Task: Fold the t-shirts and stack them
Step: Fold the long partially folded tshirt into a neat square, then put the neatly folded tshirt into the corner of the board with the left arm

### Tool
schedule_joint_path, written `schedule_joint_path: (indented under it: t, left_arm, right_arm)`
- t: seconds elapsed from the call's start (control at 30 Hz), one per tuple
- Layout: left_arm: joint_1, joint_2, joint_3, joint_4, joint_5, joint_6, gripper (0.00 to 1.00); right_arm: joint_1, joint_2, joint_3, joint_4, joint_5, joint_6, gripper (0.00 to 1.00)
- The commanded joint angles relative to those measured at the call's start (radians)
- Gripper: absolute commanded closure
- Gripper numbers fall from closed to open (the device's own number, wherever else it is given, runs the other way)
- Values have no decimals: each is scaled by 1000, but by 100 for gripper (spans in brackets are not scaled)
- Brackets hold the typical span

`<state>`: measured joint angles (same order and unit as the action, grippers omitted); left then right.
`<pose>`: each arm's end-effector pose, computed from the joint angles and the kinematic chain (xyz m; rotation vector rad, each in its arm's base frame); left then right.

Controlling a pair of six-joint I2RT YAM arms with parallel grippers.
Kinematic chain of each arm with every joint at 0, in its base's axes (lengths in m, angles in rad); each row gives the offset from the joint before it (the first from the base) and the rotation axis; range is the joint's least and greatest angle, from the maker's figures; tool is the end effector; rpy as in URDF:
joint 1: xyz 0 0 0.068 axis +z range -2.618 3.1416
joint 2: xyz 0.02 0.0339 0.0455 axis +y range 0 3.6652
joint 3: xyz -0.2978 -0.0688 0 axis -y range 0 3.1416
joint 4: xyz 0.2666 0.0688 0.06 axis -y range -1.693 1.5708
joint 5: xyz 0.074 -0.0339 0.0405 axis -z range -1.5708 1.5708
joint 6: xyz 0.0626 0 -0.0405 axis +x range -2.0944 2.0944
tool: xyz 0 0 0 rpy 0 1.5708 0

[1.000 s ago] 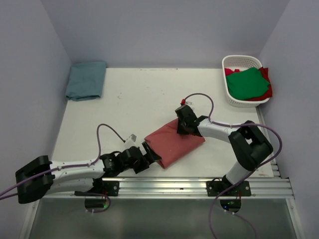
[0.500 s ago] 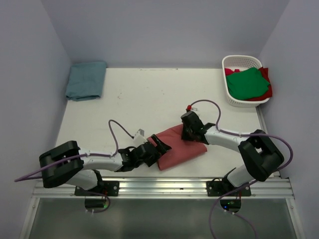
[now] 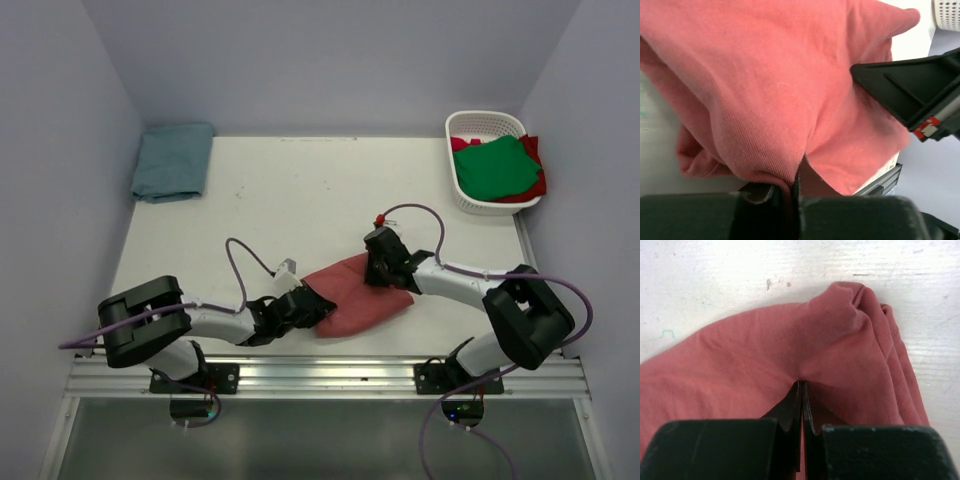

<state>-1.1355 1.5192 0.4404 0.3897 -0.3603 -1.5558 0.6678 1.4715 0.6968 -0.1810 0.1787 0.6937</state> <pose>0.1405 -0.2498 0.1200 -0.7083 2.3238 -1.0148 0.2434 0.1778 0.1555 0.1050 2.5341 0.3303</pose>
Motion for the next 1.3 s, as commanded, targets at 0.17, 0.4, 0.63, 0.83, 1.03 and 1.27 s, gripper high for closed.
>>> schedule_joint_path:
  t: [0.17, 0.4, 0.63, 0.83, 1.03, 1.27]
  left_arm:
    - [16, -158, -37, -15, -143, 141, 100]
    - [26, -423, -66, -205, -281, 194, 100]
    - [178, -707, -77, -341, -307, 371, 100]
    - [407, -774, 96, -283, -304, 684, 100]
    - [773, -590, 347, -149, -3, 836, 100]
    - [1104, -253, 639, -61, 228, 830, 100]
  right_arm:
    - [9, -26, -17, -49, -36, -14, 100]
    - [6, -249, 107, -230, 54, -79, 53]
    - [4, -385, 193, -363, 113, -108, 48]
    - [6, -398, 147, -388, 102, -106, 48]
    - [6, -398, 96, -388, 70, -97, 50]
    - [4, -421, 83, -417, 61, -97, 52]
